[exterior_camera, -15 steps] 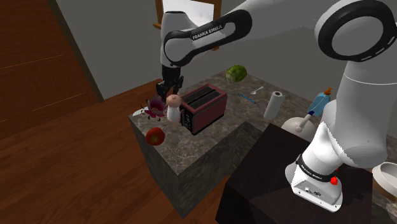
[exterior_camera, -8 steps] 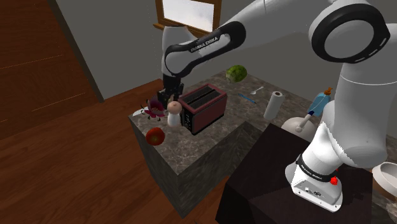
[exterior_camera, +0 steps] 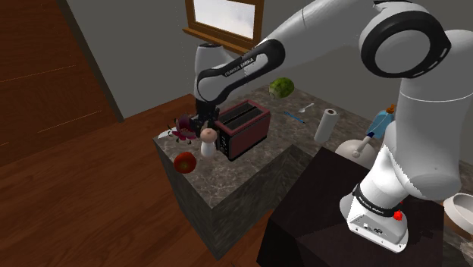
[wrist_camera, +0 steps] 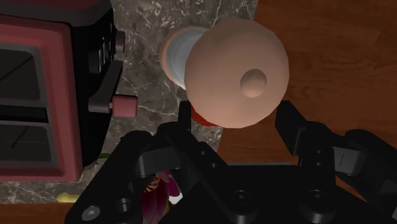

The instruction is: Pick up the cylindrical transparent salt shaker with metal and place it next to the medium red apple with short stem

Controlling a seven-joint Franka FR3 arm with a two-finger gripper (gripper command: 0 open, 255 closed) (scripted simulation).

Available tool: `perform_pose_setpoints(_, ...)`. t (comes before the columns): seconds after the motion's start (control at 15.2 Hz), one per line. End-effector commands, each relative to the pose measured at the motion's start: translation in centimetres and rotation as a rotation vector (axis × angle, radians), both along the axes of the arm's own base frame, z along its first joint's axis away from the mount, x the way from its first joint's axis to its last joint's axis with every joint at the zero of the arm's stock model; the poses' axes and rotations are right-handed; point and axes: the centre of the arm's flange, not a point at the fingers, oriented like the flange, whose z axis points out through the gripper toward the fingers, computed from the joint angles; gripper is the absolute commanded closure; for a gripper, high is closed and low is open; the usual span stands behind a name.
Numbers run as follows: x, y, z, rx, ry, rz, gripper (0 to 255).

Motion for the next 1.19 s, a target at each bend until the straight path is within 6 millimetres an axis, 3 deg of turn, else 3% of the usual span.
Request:
perform_pose_setpoints(0.0, 0.0, 0.0, -1.1, 0.000, -0.001, 0.000, 255)
perform_pose_setpoints(1.12, 0.0, 0.0, -10.1, 0.000, -0.001, 0.000, 255)
